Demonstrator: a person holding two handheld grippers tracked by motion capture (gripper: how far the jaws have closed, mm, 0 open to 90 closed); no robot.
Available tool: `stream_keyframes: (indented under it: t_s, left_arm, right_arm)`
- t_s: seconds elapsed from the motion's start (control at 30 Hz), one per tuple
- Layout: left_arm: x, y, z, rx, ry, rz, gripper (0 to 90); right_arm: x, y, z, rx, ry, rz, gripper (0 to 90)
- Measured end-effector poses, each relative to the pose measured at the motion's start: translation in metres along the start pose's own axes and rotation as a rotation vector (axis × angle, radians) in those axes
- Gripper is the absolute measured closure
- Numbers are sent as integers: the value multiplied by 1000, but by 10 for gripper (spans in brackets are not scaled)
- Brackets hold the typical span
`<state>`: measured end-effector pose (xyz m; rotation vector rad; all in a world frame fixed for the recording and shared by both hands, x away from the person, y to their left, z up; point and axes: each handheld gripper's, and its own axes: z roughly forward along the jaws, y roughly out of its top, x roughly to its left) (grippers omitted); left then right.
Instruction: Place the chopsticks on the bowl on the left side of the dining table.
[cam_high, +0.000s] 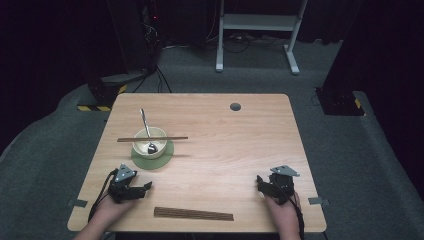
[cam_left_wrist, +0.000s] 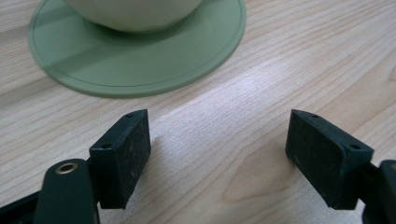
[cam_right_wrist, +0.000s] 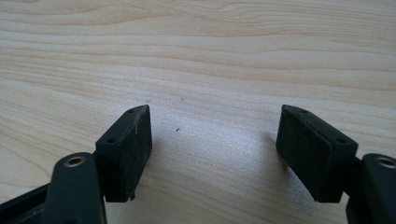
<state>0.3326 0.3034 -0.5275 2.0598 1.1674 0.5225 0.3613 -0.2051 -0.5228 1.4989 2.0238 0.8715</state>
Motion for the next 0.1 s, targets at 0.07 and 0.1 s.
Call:
stream_keyframes:
  t_s: [0.07,0.1]
  left_arm:
    - [0,0,0,-1,-9,9,224]
    - [0,0,0,-1,-9,9,223]
  right_arm:
    - [1,0,0,1,-8,2,261]
    - [1,0,0,1,-8,2,261]
